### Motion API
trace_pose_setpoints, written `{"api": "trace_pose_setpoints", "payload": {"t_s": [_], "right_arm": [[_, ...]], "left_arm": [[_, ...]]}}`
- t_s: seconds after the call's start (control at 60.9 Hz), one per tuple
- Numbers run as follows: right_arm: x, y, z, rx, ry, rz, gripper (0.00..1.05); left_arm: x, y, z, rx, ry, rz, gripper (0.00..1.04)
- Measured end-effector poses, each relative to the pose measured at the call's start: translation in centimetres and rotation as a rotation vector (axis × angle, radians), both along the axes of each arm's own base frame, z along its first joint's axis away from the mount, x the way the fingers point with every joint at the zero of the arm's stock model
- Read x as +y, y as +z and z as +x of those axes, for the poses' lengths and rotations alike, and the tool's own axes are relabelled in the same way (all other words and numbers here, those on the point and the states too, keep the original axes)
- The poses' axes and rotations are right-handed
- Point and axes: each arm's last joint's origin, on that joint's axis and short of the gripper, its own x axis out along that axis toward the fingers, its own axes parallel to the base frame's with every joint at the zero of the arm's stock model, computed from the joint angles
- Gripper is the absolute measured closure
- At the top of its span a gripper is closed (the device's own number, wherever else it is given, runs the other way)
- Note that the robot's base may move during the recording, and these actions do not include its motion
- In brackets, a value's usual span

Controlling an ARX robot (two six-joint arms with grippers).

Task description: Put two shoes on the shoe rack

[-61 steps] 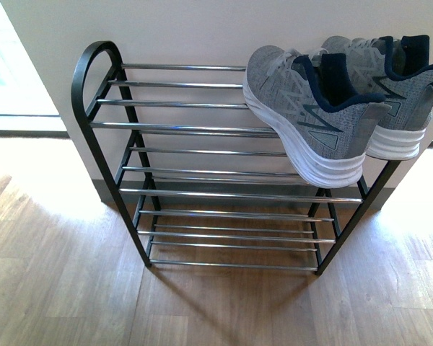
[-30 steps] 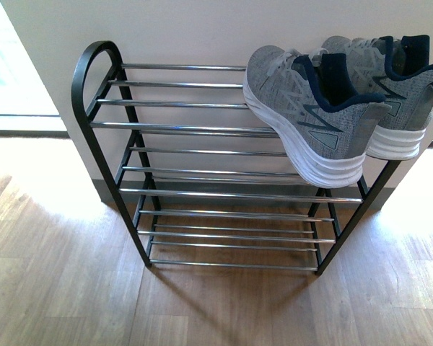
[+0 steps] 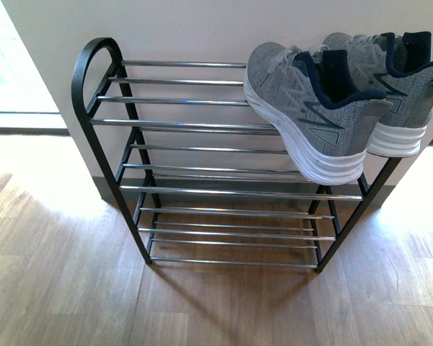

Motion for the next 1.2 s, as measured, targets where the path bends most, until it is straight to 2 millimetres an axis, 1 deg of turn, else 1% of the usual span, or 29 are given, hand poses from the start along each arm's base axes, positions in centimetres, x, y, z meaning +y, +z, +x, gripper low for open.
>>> {"api": "trace_pose_setpoints", "payload": {"t_s": [0.066,0.099,0.181,0.279,0.312,0.329,0.394,1.199], "right_arm": [[0.0,0.0,0.0,0.0,0.0,0.0,0.09],[0.0,0.0,0.0,0.0,0.002,0.0,0.09],[0.01,0.0,0.0,0.0,0.004,0.0,0.09],[0.0,0.0,0.0,0.0,0.003,0.0,0.09],[0.0,-0.02,0.0,0.001,0.002,0.0,0.09],[0.0,-0.02,0.0,0.001,0.002,0.0,0.09],[-0.01,-0.02,0.0,0.001,0.0,0.0,0.09],[-0.01,0.0,0.0,0.0,0.0,0.0,0.09]], "left_arm": [[0.0,0.0,0.0,0.0,0.0,0.0,0.52],[0.0,0.0,0.0,0.0,0.001,0.0,0.45],[0.01,0.0,0.0,0.0,0.004,0.0,0.33],[0.01,0.0,0.0,0.0,0.003,0.0,0.13],[0.01,0.0,0.0,0.0,0.003,0.0,0.09],[0.01,0.0,0.0,0.0,0.002,0.001,0.08],[0.0,0.0,0.0,0.0,0.001,0.002,0.1],[0.01,0.02,0.0,-0.001,0.001,0.004,0.09]]}}
